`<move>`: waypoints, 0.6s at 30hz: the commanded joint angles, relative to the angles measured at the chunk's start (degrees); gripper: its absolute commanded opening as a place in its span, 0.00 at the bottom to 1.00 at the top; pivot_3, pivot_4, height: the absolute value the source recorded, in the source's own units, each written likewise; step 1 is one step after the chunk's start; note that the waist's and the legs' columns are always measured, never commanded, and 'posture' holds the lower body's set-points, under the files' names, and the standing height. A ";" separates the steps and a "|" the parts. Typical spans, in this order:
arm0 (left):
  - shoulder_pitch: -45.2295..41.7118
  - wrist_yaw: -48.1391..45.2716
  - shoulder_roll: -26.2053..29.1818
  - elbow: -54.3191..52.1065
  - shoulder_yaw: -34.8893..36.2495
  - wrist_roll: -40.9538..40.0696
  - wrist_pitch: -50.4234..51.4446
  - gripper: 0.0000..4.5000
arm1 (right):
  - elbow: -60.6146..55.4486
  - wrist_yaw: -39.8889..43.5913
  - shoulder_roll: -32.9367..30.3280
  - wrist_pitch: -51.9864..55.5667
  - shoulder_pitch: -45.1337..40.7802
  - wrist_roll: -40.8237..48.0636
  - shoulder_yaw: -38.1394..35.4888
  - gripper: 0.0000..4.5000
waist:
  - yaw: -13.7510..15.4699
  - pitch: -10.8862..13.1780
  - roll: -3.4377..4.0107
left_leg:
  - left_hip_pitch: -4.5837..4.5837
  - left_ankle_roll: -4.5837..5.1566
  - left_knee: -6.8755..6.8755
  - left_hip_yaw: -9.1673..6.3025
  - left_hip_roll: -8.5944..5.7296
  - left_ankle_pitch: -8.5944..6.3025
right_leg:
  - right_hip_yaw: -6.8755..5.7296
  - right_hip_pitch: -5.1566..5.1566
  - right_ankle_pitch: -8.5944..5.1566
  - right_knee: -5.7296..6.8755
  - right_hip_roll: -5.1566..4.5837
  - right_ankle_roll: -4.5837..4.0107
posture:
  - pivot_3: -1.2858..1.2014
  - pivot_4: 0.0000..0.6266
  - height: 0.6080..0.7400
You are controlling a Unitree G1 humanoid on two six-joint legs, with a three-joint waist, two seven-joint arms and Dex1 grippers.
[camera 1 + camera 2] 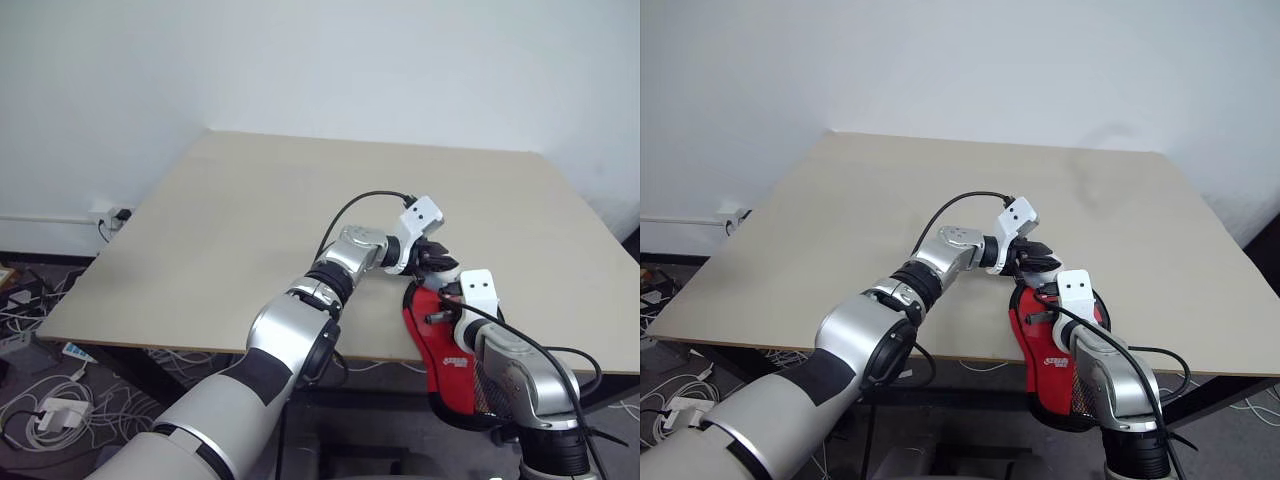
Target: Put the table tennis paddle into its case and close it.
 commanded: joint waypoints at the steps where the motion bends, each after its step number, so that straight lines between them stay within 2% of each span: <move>1: 0.33 -3.25 -4.38 -3.01 3.32 -4.13 2.16 0.37 | 6.07 1.11 -1.18 2.76 1.54 -0.30 0.42 0.00 | -0.02 0.00 0.02 | 0.00 0.00 0.00 0.00 0.00 0.00 | 0.00 0.00 0.00 0.00 0.00 0.00 | 0.52 0.00 0.81; 5: -1.03 -7.51 -1.38 -4.30 4.75 -5.95 3.91 0.37 | 6.44 1.89 -2.27 2.88 0.53 -0.59 0.29 0.00 | 0.00 0.01 0.04 | -0.01 0.02 0.01 0.00 0.00 0.00 | 0.00 0.00 0.00 0.00 -0.01 0.00 | 0.52 0.00 0.81; 10: -1.05 -17.13 4.11 -8.89 5.11 -7.99 7.42 0.37 | 5.66 2.73 -3.71 3.06 -0.51 -0.52 -0.72 0.00 | -0.02 0.05 0.18 | -0.01 0.03 0.02 0.01 -0.01 0.00 | 0.00 0.00 0.00 0.01 -0.01 0.00 | 0.52 0.00 0.81; 14: 4.83 -28.55 9.31 -19.50 0.23 -7.30 11.68 0.38 | 5.32 3.38 -4.55 2.24 -1.73 -0.41 -1.78 0.19 | -0.33 0.02 0.66 | -0.01 0.04 0.01 0.05 -0.03 0.00 | 0.03 -0.01 0.00 0.00 0.00 0.00 | 0.52 0.00 0.81; 18: 15.71 -32.05 15.02 -35.77 -8.22 -5.02 17.61 0.38 | 4.10 4.06 -4.83 3.72 -3.24 0.58 -3.48 0.50 | -0.32 0.05 0.90 | -0.01 0.05 -0.02 0.08 -0.03 0.01 | 0.09 -0.01 0.00 0.01 0.02 0.00 | 0.52 0.00 0.81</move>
